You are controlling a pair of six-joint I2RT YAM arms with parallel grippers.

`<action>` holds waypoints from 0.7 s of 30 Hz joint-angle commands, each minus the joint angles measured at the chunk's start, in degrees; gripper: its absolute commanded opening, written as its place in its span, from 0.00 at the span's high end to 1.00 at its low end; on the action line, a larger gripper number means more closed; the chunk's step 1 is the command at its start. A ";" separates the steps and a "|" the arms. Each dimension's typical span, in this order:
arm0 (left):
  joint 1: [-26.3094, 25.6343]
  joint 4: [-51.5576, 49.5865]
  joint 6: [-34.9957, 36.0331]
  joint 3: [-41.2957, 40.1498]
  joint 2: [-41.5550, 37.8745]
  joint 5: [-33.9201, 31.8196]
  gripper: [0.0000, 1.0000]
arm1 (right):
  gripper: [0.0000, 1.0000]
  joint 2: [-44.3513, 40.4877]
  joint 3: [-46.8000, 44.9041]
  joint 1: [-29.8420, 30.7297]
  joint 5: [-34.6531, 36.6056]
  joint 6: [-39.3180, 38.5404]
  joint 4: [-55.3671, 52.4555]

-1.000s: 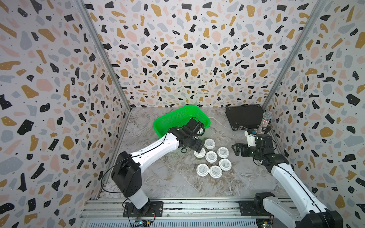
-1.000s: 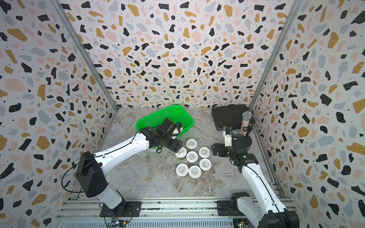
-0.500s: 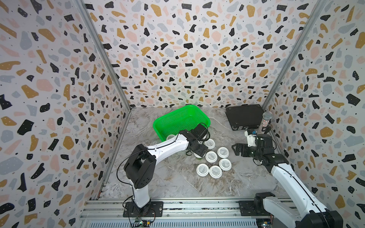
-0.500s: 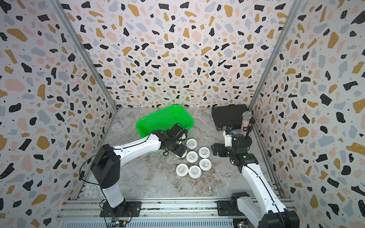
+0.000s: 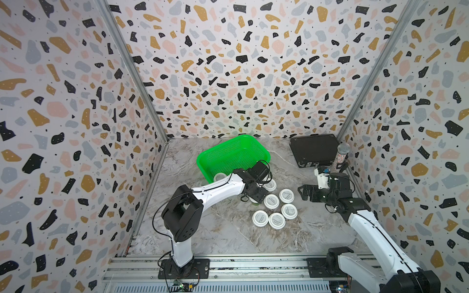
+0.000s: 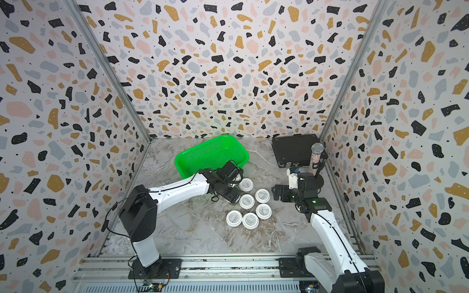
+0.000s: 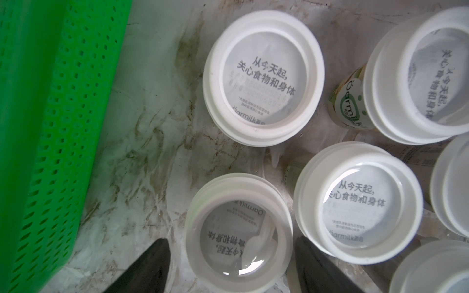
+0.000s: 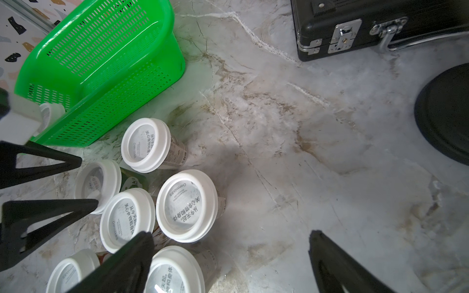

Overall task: Put the yogurt in the basket
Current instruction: Pick up the yogurt from the center of the board.

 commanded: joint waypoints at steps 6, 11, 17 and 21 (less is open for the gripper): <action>-0.68 0.40 0.02 1.38 1.97 -0.64 0.22 | 0.00 -0.97 -0.15 0.27 0.54 0.03 -0.63; -0.93 0.29 -0.02 1.62 2.31 -1.40 0.24 | 0.00 -0.97 -0.16 0.27 0.63 0.03 -0.61; -0.89 -0.22 0.32 1.74 1.90 -2.90 0.29 | 0.00 -0.97 -0.16 0.27 0.63 0.03 -0.60; -0.91 -0.75 0.34 1.89 1.26 -3.68 0.31 | 0.00 -0.97 -0.16 0.28 0.63 0.03 -0.66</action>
